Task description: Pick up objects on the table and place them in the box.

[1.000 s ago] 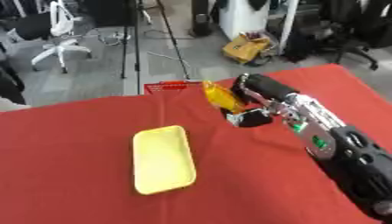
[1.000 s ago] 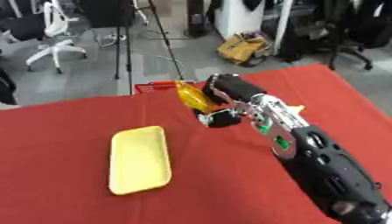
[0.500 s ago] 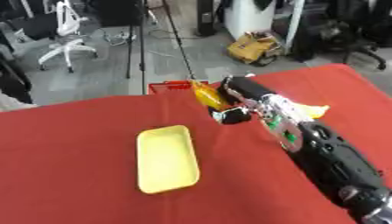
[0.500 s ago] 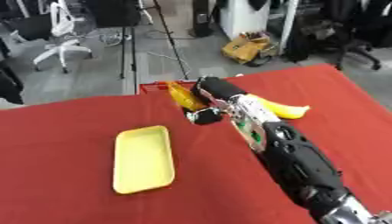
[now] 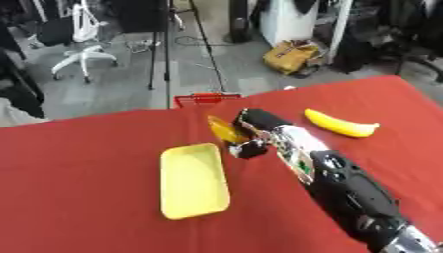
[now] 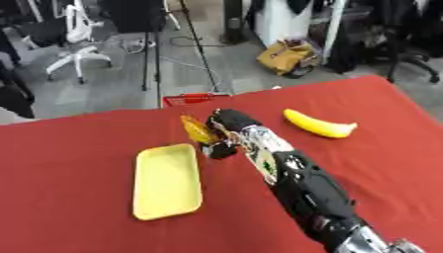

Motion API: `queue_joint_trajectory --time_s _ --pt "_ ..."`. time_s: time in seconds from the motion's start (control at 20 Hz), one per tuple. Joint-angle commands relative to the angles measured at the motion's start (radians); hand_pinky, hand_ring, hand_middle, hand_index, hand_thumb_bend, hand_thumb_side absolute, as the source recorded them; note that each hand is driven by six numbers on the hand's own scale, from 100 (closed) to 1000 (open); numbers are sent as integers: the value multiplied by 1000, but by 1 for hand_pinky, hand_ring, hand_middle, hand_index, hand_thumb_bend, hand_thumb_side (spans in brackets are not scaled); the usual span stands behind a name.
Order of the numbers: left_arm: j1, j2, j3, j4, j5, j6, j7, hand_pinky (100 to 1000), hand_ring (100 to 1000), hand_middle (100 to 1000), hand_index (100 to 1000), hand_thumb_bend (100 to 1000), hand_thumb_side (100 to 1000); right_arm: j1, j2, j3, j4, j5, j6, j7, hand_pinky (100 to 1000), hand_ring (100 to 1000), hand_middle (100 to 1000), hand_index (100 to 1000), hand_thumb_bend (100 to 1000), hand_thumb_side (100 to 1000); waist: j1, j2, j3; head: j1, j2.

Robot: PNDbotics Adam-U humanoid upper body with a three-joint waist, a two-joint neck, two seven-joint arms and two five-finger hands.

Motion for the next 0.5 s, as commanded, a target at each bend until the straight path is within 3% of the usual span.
queue_joint_trajectory --time_s 0.05,0.5 --pt "-15 9 1 -24 -5 -1 -4 695 782 848 853 837 990 -13 11 13 -24 13 -24 6 419 452 381 465 214 350 10 -29 3 -4 -7" --pt "-16 7 -4 -24 -4 -2 -9 694 782 847 853 838 991 2 42 59 -77 5 -61 43 430 461 392 475 210 358 8 -29 8 -9 -6"
